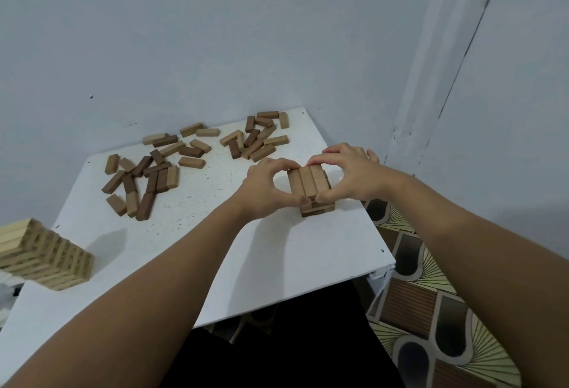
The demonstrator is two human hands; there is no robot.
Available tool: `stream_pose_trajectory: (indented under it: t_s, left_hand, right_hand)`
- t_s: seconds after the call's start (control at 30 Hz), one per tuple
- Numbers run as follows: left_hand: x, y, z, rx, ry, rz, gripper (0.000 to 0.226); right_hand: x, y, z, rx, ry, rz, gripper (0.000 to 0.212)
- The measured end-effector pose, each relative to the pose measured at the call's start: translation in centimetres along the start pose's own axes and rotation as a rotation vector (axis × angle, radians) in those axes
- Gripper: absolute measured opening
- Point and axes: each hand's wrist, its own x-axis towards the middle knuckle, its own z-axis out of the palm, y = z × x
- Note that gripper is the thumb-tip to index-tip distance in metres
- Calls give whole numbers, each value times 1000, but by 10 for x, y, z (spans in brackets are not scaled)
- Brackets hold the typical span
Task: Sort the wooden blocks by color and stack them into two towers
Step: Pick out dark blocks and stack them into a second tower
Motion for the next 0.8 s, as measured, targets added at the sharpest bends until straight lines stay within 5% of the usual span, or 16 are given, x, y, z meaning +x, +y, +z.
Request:
stream_pose_trajectory:
  t_s: [0.67,0.8]
  left_hand:
    - [13,2,8,-39,-58,-72,67]
    - [10,2,5,-92,-88,-90,81]
  right_hand:
    - [14,17,-6,57,-120,14,73]
    - [13,17,-5,96,-131,29,72]
